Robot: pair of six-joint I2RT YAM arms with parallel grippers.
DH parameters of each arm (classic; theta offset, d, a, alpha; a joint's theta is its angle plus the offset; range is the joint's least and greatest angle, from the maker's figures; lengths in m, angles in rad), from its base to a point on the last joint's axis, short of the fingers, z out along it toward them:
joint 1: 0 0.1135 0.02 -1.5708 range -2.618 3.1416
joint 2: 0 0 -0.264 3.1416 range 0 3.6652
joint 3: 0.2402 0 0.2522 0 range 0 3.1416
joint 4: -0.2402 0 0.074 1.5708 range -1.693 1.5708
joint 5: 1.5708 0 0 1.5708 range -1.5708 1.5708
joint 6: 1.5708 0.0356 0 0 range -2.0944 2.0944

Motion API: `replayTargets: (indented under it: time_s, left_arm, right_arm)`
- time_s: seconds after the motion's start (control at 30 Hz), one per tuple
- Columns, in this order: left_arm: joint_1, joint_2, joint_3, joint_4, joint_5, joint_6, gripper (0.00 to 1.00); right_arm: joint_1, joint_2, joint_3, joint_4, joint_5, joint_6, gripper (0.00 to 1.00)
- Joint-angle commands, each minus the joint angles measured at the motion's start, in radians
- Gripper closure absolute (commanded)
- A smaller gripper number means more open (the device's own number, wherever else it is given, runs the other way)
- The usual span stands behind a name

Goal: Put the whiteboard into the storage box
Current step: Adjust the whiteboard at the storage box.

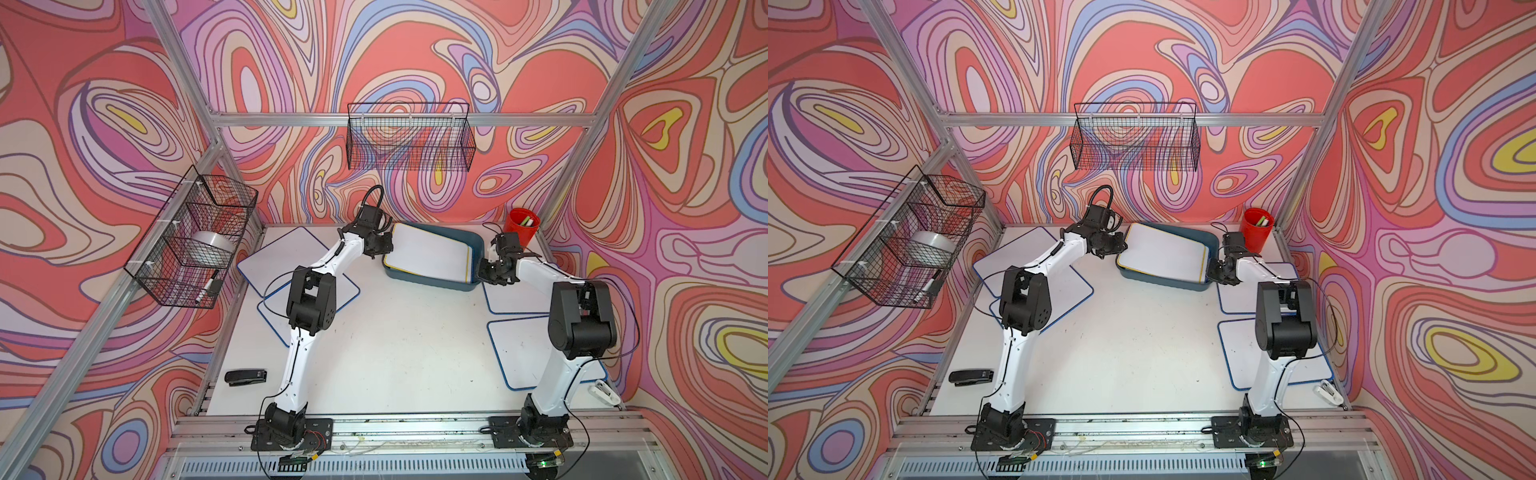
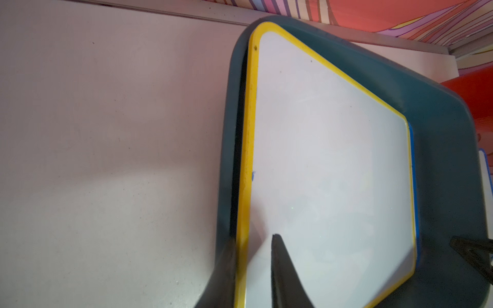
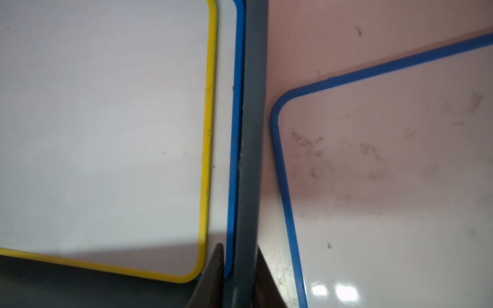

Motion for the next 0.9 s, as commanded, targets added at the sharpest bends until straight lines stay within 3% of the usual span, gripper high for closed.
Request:
replayTargets:
  time_s: [0.0,0.17,0.37,0.87]
  left_arm:
    - [-0.021,0.043,0.011,-0.010,0.025,-0.012,0.79]
    - [-0.030,0.049,0.015,-0.019,0.021,-0.007,0.73]
    - [-0.023,-0.049,-0.040,-0.010,-0.025,0.014,0.66]
    - [0.041,-0.372,-0.548,0.152,-0.108,-0.022,0.62]
  right_arm:
    - [0.001,0.019,0.004,0.020,-0.037,-0.005,0.81]
    - [0.001,0.016,0.002,0.020,-0.043,-0.005,0.81]
    - [0.001,-0.014,0.005,0.008,-0.043,-0.007,0.81]
    - [0.002,-0.124,-0.026,-0.011,-0.037,-0.022,0.72]
